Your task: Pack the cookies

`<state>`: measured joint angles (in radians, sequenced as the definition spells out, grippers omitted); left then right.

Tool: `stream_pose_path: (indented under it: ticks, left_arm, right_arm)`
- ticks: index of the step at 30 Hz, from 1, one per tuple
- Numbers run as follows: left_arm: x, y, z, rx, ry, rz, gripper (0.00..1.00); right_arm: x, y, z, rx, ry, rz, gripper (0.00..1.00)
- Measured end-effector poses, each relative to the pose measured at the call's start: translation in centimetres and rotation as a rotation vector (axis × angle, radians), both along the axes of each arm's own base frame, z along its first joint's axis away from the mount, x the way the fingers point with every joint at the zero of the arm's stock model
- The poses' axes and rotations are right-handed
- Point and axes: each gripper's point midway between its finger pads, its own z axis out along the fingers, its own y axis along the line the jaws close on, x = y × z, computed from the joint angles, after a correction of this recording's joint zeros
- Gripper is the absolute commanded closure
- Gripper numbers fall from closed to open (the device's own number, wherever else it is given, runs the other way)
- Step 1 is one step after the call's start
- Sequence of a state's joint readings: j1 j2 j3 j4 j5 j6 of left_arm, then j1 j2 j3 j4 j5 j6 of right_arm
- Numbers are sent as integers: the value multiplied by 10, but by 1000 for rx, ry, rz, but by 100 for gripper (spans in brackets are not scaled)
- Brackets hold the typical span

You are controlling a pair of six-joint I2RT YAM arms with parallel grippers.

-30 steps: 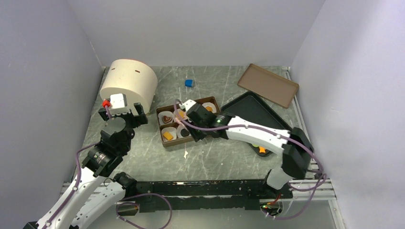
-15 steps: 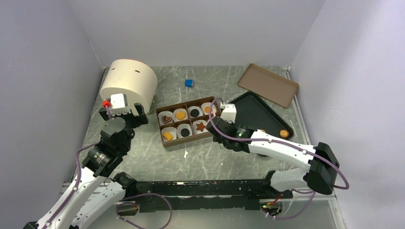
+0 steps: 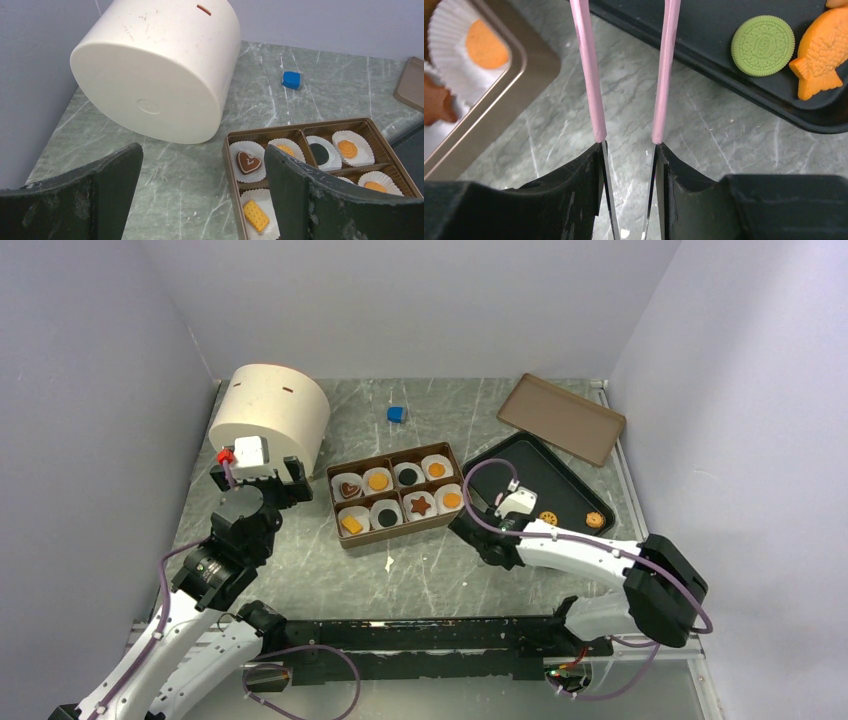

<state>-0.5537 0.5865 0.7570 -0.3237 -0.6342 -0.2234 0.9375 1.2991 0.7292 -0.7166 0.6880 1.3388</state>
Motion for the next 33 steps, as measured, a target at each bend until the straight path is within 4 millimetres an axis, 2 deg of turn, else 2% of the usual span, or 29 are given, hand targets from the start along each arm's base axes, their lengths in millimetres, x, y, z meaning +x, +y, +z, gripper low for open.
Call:
stream_pose_path:
  ticks: [8,10,12,22,27,33]
  left_arm:
    - [0,0,0,0,0,-2,4]
    - [0,0,0,0,0,-2,4]
    - [0,0,0,1,1,-2,4]
    - [1,-2,-2,3,7,-8,4]
    - [2,-3,-3,6,11,-9,4]
    - [2,-3,-3,6,11,-9,4]
  right_arm:
    - [7,-9,-30,17,66,-112,54]
    - [6,-9,-38,4,89,-123,43]
    - [6,-7,-43,-3,106,-132,36]
    - [11,-2,-42,1,107,-139,34]
    - [9,-5,-29,12,96,-138,29]
    - [18,-1,14,58,21,-95,17]
